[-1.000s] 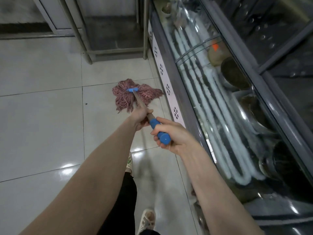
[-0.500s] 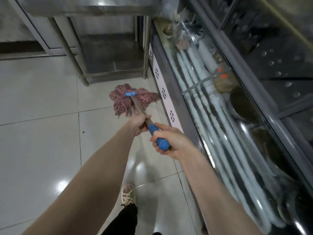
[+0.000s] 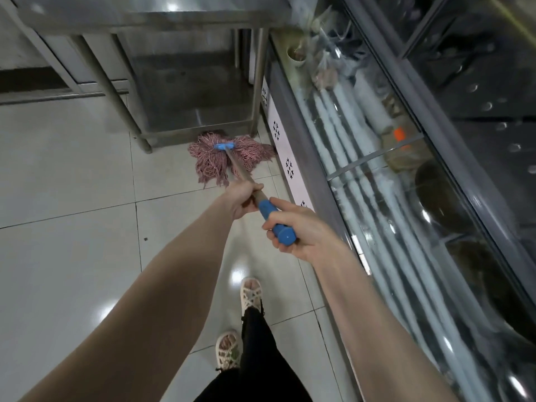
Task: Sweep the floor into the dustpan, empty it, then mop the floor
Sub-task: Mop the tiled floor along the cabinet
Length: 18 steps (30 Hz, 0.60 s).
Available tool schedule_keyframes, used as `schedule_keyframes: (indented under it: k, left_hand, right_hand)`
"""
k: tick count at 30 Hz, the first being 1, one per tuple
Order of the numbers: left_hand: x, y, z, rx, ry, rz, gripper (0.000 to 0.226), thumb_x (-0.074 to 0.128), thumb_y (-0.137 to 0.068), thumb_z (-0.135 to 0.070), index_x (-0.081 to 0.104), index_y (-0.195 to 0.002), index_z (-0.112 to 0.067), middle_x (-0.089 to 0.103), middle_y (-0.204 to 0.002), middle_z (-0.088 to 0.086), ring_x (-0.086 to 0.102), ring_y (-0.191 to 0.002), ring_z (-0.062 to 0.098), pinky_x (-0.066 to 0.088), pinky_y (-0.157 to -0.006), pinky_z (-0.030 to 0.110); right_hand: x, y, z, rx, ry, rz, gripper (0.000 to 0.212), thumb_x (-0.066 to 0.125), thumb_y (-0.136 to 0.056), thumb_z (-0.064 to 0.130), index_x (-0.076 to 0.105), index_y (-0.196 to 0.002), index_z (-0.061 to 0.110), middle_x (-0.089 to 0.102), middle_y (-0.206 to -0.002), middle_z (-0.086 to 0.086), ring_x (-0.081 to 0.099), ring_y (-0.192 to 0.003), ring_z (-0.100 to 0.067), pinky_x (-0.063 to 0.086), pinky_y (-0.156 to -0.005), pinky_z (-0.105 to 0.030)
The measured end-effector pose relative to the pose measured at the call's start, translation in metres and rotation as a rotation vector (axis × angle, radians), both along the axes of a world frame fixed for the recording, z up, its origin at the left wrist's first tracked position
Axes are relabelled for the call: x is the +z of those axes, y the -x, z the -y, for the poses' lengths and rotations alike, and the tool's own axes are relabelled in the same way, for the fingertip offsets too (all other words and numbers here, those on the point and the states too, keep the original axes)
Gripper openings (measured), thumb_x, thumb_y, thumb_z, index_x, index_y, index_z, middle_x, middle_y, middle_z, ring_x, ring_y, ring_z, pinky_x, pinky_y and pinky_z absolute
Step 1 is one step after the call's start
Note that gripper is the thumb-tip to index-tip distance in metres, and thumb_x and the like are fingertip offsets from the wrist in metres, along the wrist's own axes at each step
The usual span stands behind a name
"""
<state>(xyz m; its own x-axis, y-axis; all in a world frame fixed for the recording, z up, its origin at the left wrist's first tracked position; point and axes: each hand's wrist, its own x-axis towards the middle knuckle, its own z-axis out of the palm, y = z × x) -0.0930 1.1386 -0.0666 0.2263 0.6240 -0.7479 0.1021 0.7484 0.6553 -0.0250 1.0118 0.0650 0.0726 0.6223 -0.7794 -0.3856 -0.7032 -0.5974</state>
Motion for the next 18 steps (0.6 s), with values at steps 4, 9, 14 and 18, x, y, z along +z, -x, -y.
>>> schedule_keyframes:
  k: [4,9,14,18]
  left_hand:
    - [-0.005,-0.011,-0.043,-0.019,0.013,0.005,0.012,0.057,-0.093,-0.007,0.047,-0.086,-0.007,0.05,-0.071,0.008,0.054,-0.062,0.016,0.051,-0.043,0.024]
    - [-0.007,-0.022,-0.091,-0.023,0.036,0.009,0.013,0.055,-0.094,-0.006,0.049,-0.082,-0.006,0.049,-0.073,0.008,0.052,-0.063,0.016,0.051,-0.041,0.021]
    - [-0.01,-0.031,-0.124,-0.027,0.103,0.099,0.01,0.055,-0.093,-0.005,0.049,-0.086,-0.004,0.047,-0.073,0.009,0.05,-0.059,0.015,0.051,-0.043,0.022]
    - [-0.01,-0.036,-0.115,-0.058,0.136,0.168,0.01,0.051,-0.096,-0.006,0.045,-0.087,-0.006,0.042,-0.069,0.008,0.047,-0.06,0.015,0.05,-0.044,0.021]
  right_hand:
    - [-0.011,-0.015,-0.042,-0.017,0.001,-0.027,0.045,0.057,-0.078,-0.014,0.06,-0.087,0.03,0.057,-0.092,-0.015,0.048,-0.054,-0.016,0.043,-0.04,-0.017]
    - [-0.022,-0.03,-0.092,0.005,0.001,-0.009,0.062,0.059,-0.077,-0.013,0.056,-0.128,0.023,0.058,-0.086,-0.015,0.051,-0.055,-0.017,0.046,-0.043,-0.021]
    - [-0.028,-0.051,-0.127,0.068,0.004,-0.06,0.066,0.059,-0.077,-0.013,0.052,-0.132,0.023,0.053,-0.091,-0.019,0.049,-0.051,-0.018,0.043,-0.04,-0.023]
    - [-0.03,-0.056,-0.119,0.067,0.032,-0.071,0.064,0.059,-0.078,-0.013,0.057,-0.127,0.027,0.053,-0.086,-0.017,0.049,-0.05,-0.019,0.041,-0.039,-0.024]
